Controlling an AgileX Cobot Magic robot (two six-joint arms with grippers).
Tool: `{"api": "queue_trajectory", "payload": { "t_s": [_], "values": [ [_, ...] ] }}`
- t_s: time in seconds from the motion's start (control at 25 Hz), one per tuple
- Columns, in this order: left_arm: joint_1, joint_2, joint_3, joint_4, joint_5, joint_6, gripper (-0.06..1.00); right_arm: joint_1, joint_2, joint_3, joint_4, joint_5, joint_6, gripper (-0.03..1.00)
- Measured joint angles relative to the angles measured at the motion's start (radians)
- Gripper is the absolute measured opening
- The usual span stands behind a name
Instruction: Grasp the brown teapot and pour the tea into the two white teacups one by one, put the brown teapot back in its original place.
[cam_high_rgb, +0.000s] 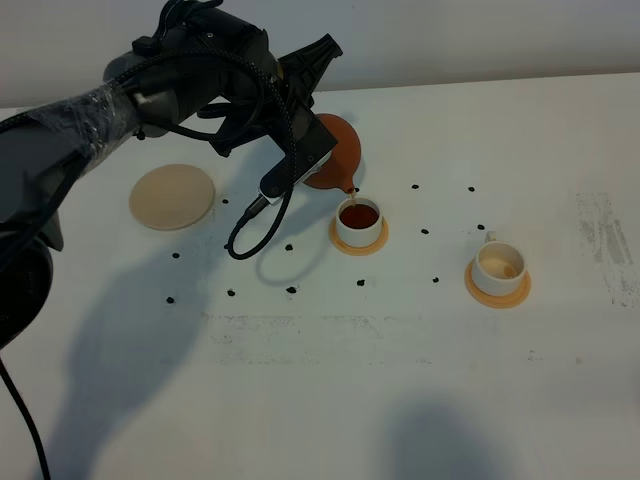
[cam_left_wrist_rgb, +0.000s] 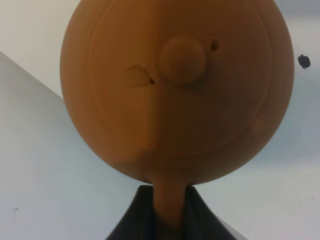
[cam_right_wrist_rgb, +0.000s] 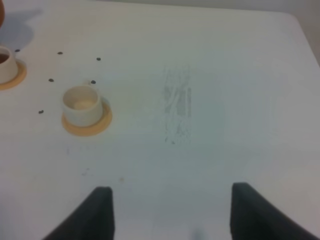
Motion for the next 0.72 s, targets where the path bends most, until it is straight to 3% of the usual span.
{"api": "queue_trajectory", "payload": {
  "t_s": [0.44,0.72],
  "values": [
    [0.000,0.000,0.016,-0.015,-0.001,-0.017,0.10,0.000,0.000,0.000,0.000,0.000,0.000,0.51],
    [0.000,0.000,0.030,-0.023,0.000,-0.091,0.10,0.000,0.000,0.000,0.000,0.000,0.000,0.51]
  ]
}}
